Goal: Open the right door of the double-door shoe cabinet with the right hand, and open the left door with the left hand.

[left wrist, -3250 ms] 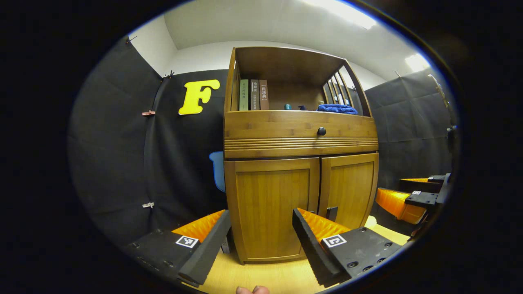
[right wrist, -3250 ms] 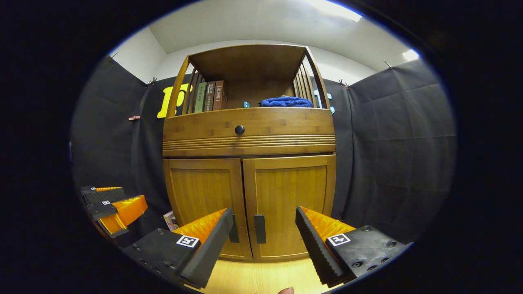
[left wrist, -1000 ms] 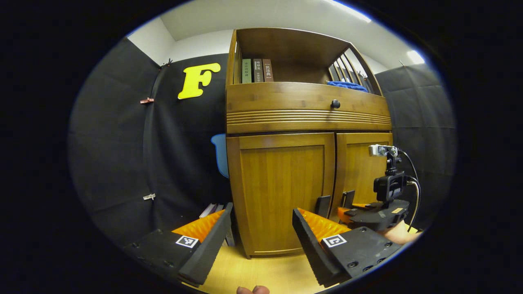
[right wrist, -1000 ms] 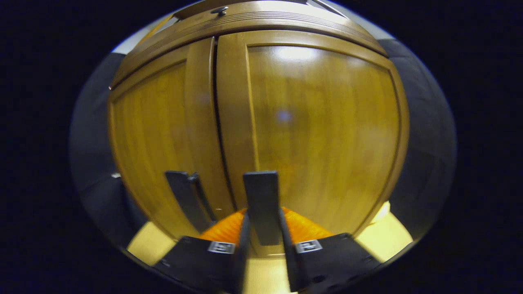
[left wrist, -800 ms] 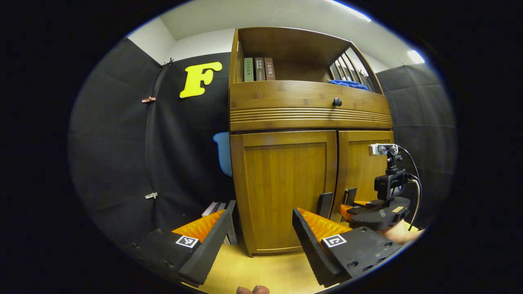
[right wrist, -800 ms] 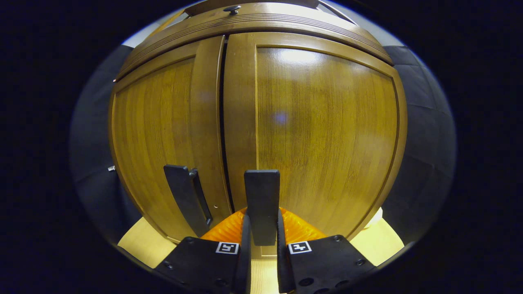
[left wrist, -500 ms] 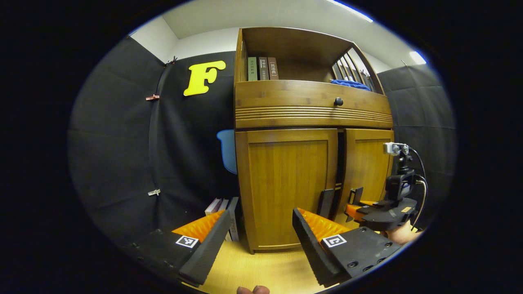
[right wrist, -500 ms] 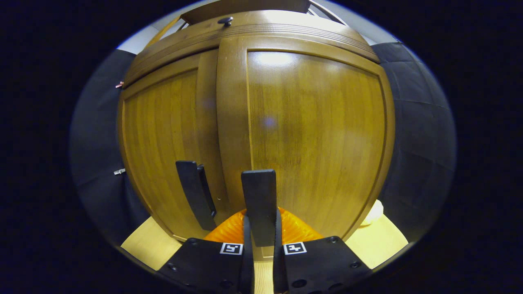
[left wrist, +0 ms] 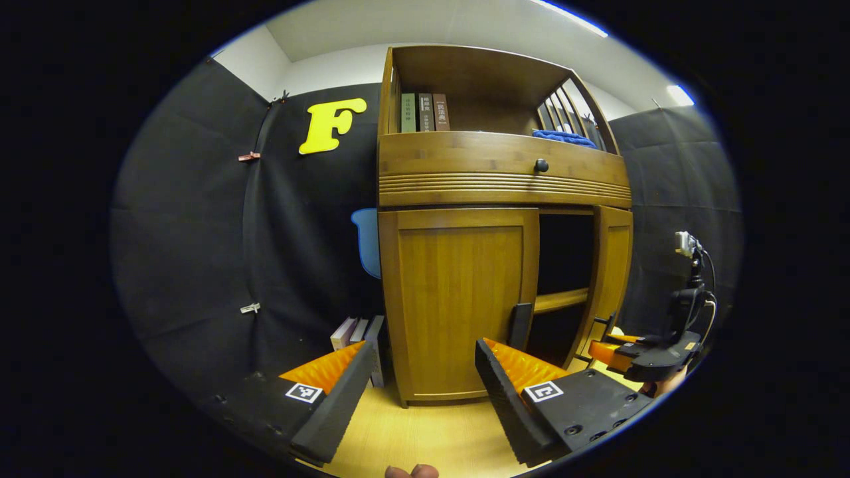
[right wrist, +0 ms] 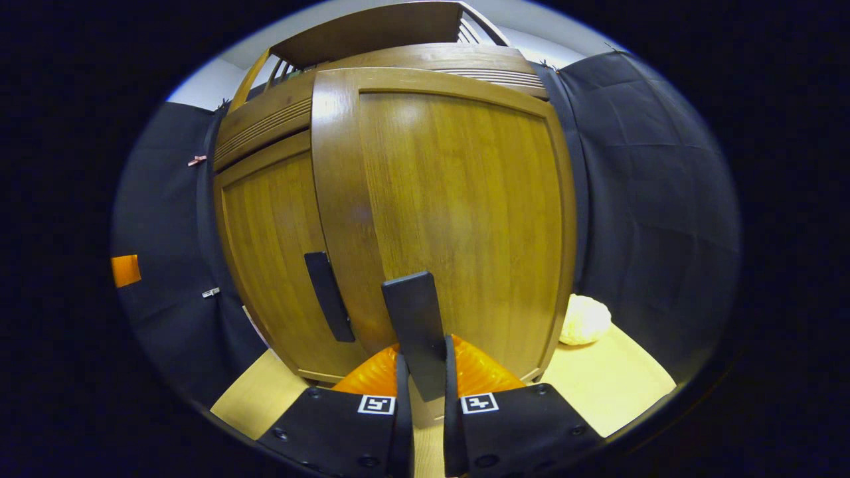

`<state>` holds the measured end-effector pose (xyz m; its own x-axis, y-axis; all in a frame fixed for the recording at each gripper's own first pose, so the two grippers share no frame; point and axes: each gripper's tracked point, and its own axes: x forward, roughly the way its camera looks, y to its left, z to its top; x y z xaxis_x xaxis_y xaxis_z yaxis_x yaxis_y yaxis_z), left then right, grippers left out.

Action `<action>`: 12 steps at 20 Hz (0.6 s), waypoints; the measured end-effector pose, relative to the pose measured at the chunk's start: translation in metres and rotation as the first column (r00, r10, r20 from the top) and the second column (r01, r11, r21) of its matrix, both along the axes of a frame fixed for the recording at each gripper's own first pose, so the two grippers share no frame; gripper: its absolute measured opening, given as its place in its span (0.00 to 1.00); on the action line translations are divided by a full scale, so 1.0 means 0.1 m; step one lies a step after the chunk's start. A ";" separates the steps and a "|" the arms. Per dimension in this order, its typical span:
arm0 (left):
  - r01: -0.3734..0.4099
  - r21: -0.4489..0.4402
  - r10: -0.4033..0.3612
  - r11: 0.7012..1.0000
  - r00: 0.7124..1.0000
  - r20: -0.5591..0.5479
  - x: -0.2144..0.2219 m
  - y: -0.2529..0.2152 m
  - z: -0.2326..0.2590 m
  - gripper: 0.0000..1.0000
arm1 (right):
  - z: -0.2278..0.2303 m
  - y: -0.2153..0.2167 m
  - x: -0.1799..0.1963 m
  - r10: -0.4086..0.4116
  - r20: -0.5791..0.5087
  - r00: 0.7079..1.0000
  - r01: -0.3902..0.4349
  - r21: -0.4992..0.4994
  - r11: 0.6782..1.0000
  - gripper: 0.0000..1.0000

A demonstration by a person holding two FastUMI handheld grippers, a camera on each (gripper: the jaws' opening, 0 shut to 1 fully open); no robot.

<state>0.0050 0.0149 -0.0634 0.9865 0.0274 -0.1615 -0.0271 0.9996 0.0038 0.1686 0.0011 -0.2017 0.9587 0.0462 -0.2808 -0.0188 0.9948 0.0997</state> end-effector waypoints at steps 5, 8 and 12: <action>0.032 -0.007 -0.032 0.999 0.999 -0.009 -0.03 -0.16 -0.02 0.93 | -0.02 0.01 0.00 -0.049 0.000 0.999 0.049 0.004 0.999 0.21; 0.052 -0.024 -0.052 0.998 0.999 -0.002 -0.02 -0.28 -0.03 0.94 | -0.01 -0.01 0.00 -0.060 -0.010 0.998 0.060 0.026 0.998 0.20; 0.077 -0.022 -0.078 0.997 0.997 -0.008 0.04 -0.50 -0.04 0.95 | 0.10 0.01 0.01 -0.031 -0.013 0.999 0.031 -0.024 0.999 0.19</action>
<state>0.0087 -0.0350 -0.0671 0.9840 -0.0527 -0.1701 0.0503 0.9986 -0.0184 0.1691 0.0023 -0.1919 0.9557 0.0095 -0.2941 0.0134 0.9970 0.0760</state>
